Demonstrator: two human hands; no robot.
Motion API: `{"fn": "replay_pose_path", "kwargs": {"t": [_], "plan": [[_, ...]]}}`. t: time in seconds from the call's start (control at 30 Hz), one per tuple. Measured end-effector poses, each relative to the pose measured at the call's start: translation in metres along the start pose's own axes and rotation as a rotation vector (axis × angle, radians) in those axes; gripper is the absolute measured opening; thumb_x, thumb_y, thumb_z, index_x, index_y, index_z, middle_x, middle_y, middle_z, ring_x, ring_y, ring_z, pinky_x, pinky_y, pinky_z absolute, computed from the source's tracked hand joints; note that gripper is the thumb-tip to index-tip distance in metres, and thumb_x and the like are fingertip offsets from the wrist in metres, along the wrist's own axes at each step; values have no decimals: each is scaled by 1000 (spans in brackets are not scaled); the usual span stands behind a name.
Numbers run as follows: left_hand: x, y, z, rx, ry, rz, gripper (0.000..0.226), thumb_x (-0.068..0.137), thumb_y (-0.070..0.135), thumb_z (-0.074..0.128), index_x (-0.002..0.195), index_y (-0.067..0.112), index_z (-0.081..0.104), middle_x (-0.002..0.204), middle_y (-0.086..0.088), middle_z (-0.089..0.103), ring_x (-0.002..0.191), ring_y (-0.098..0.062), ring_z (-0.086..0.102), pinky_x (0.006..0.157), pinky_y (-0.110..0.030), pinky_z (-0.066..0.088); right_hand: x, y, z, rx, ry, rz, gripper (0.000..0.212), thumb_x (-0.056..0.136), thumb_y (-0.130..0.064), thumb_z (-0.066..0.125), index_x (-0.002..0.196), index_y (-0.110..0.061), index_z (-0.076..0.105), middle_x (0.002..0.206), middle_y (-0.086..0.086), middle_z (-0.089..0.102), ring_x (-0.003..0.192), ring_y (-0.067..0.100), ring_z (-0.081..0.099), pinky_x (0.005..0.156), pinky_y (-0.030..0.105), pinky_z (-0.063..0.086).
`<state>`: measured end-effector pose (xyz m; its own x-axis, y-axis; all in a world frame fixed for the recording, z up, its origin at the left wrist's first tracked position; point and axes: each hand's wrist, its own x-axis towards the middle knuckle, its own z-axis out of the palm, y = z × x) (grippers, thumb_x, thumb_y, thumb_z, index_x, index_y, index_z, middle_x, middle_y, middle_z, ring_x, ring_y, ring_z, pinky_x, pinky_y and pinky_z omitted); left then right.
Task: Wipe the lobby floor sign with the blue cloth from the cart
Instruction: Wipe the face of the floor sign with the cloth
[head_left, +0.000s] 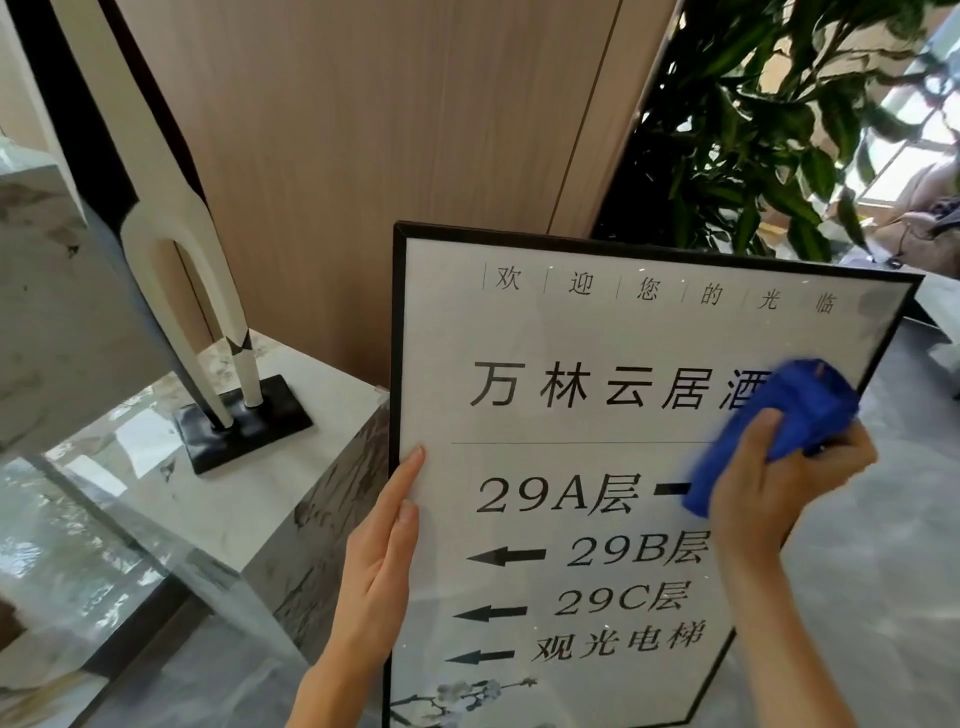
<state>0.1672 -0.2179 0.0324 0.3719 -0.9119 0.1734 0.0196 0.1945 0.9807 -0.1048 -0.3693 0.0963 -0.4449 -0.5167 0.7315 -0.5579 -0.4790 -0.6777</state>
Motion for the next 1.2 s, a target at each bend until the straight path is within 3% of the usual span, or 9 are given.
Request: {"fn": "replay_pose_path", "kwargs": {"t": [0.2,0.3,0.37,0.43,0.5,0.67,0.83,0.97,1.2], "plan": [[0,-4,1,-5,35,8,39,94,51,42,129,67,48,139,37,50,129,6,49,103,-11,41,0,-26,26,33,54,81,36,97,-22,59,131,-18,44,129,2,46,111,27,52,98,53,45],[0,-5,3,-33,38,-16,39,96,45,41,127,68,49,136,39,52,127,7,52,101,-16,47,-27,-74,53,100,-84,-201,43,93,-14,64,112,-50,50,109,-34,52,95,-3,53,89,23,43],[0,-6,2,-61,43,-36,38,94,48,43,127,66,51,136,39,51,127,8,50,104,-23,43,-53,-97,66,76,-218,-308,4,99,-34,57,98,-38,58,95,-18,58,84,11,57,79,38,46],[1,-7,1,-71,52,-48,38,92,52,46,127,65,52,136,41,50,128,10,49,106,-29,37,-78,-118,78,-104,-299,-378,30,102,-48,50,114,-25,65,98,8,64,88,31,58,81,51,43],[3,-6,0,-72,45,-45,41,88,59,48,129,64,51,138,40,49,129,10,48,107,-32,37,-93,-125,84,-266,-334,-466,46,103,-50,44,137,-23,60,111,16,65,99,33,56,90,50,40],[1,-6,0,-36,-5,-9,47,87,58,52,134,62,47,143,34,48,132,4,48,104,-32,40,-87,-126,77,-258,-341,-464,50,104,-51,39,140,-25,60,113,16,66,101,33,59,91,49,39],[4,-14,-6,77,-43,37,60,85,55,67,137,65,38,143,36,45,129,8,49,99,-16,48,-88,-121,77,-280,-323,-454,51,105,-53,36,142,-26,58,120,12,58,106,26,49,95,42,34],[7,-20,-8,145,-41,98,68,82,42,71,137,64,38,142,38,46,130,8,48,96,-11,47,-83,-106,77,-217,-260,-420,43,106,-50,40,128,-24,66,129,4,45,108,24,46,97,44,37],[3,-26,-6,130,-7,129,68,84,31,70,134,66,40,140,43,43,129,16,43,92,-3,43,-45,-69,52,-65,-137,-307,18,106,-46,43,122,-38,45,129,1,42,111,24,45,95,47,41]]}}
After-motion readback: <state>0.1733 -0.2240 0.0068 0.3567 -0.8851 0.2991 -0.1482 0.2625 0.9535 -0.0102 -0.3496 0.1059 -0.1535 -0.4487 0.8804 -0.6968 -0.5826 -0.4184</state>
